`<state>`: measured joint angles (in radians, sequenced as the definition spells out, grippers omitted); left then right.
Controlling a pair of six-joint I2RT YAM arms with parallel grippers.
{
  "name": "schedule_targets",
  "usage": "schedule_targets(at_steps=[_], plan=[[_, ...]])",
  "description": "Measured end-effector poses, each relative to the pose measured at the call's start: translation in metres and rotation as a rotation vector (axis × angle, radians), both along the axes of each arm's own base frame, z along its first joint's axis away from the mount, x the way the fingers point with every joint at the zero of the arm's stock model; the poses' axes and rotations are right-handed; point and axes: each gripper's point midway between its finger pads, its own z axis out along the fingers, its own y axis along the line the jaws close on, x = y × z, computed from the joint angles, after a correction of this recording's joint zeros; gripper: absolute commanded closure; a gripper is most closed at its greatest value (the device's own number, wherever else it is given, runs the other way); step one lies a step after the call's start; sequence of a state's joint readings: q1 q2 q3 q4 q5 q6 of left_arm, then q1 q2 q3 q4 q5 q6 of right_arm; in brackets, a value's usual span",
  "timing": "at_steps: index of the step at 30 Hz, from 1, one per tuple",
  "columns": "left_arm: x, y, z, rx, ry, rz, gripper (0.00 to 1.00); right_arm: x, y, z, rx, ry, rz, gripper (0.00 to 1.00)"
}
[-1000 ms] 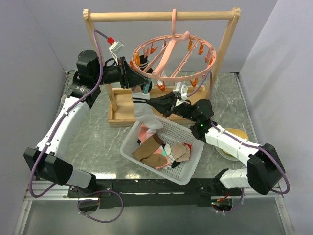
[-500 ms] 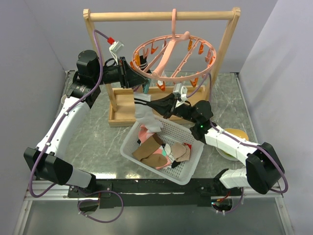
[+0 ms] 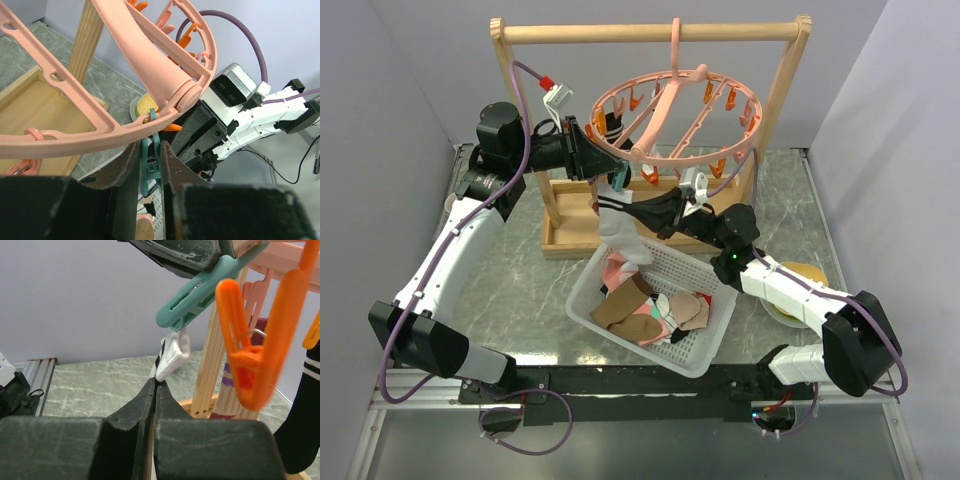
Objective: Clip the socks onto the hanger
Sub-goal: Clamp the sock onto the hanger.
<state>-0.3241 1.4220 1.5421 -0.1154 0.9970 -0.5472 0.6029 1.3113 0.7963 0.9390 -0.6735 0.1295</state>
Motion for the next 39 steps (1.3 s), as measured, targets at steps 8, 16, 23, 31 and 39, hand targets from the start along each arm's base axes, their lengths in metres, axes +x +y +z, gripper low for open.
schedule_targets(at_steps=[8, 16, 23, 31, 39], plan=[[0.0, 0.0, 0.0, 0.0, 0.0, 0.0, 0.99, -0.004, 0.001, 0.001, -0.001, -0.004, 0.024, 1.0], [0.0, 0.0, 0.001, -0.003, 0.006, 0.0, 0.99, -0.009, 0.002, 0.002, -0.005, -0.005, 0.054, 1.0], [0.0, 0.0, 0.001, -0.005, 0.012, 0.0, 0.99, -0.01, 0.002, 0.006, 0.003, -0.009, 0.056, 1.0], [0.0, 0.0, 0.001, -0.005, 0.011, -0.001, 0.99, -0.009, 0.001, 0.017, 0.026, -0.037, 0.054, 1.0], [0.0, 0.0, 0.0, -0.006, 0.012, -0.001, 0.99, -0.005, -0.001, 0.022, 0.033, -0.045, 0.042, 1.0]])
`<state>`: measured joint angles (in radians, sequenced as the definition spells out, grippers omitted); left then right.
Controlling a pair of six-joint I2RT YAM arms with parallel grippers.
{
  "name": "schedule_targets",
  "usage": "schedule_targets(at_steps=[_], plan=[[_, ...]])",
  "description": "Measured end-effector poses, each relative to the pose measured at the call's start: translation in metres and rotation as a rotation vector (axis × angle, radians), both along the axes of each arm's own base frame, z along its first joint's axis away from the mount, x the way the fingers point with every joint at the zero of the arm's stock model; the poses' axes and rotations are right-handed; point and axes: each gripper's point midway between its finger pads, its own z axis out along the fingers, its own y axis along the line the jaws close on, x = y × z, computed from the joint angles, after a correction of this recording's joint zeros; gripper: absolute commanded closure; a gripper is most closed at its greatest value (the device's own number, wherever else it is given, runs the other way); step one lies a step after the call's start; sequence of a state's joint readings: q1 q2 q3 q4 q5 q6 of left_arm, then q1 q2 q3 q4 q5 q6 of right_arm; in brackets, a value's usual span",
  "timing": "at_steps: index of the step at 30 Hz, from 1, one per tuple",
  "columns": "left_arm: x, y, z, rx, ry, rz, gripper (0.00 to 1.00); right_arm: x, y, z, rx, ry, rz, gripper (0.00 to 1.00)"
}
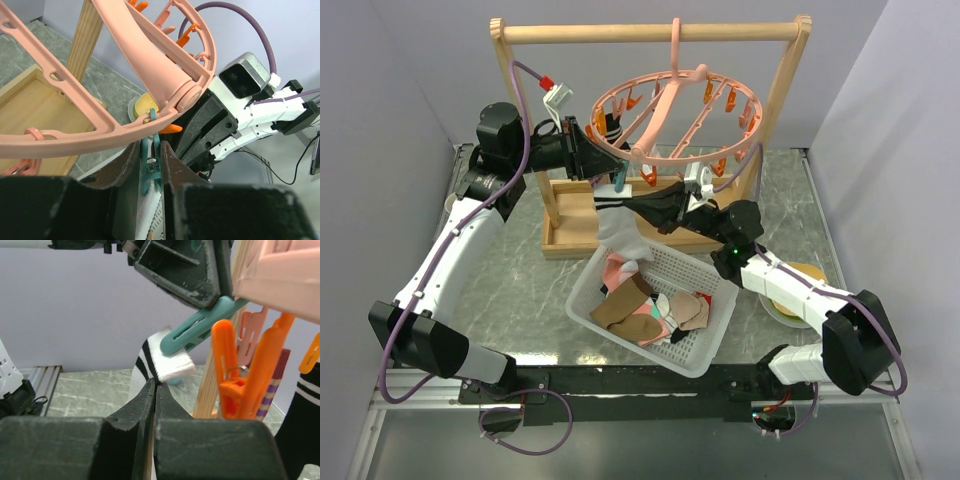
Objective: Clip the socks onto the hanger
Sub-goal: Clamp the sock onto the hanger.
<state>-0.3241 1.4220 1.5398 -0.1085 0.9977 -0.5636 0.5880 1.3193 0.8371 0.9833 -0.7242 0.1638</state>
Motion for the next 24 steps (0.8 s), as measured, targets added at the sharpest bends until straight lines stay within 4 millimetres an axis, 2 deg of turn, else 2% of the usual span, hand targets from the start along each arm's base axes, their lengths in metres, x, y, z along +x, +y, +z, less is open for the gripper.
schedule_targets(at_steps=[14, 24], plan=[[-0.001, 0.0, 0.001, -0.011, 0.002, -0.003, 0.99, 0.019, 0.001, -0.006, 0.005, 0.031, -0.048, 1.0], [-0.004, 0.0, 0.003, -0.014, -0.001, -0.006, 0.99, 0.028, 0.0, 0.004, 0.024, 0.022, -0.081, 1.0]])
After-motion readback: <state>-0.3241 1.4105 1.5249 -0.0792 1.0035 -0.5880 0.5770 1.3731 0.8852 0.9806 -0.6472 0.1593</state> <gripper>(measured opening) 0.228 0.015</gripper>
